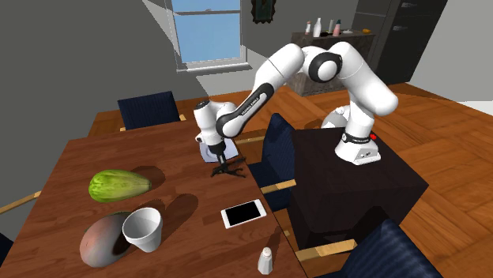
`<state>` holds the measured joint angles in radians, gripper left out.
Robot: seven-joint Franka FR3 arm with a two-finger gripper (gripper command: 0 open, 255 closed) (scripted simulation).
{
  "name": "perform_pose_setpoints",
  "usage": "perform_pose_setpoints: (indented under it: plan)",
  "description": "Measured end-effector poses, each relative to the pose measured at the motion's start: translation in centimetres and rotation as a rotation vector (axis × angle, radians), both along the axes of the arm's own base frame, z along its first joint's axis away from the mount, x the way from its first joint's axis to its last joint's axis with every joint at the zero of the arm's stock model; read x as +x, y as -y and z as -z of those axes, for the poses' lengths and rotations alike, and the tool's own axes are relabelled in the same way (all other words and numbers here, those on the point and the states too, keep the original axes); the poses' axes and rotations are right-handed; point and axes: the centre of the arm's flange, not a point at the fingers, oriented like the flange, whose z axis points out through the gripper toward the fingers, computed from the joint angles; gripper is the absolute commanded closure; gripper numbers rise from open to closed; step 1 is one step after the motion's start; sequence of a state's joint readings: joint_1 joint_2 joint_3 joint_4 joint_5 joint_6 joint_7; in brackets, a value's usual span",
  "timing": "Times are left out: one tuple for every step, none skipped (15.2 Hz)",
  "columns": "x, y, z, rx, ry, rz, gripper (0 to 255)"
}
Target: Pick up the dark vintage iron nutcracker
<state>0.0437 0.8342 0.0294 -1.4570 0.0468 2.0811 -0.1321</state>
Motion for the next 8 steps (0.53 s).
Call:
perform_pose_setpoints:
  plan:
    - [0.0, 0.0, -0.5, 0.000, 0.000, 0.000, 255]
    - [-0.1, -0.1, -1.1, 0.000, 0.000, 0.000, 255]
    - [0.0, -0.1, -1.7, 0.000, 0.000, 0.000, 255]
    - [0.0, 0.0, -2.2, 0.000, 0.000, 0.000, 255]
    - [-0.1, -0.1, -2.7, 0.000, 0.000, 0.000, 255]
    - [0.0, -0.1, -3.1, 0.000, 0.000, 0.000, 255]
    - [0.0, -0.1, -3.7, 0.000, 0.000, 0.000, 255]
    - [0.0, -0.1, -4.3, 0.000, 0.000, 0.000, 255]
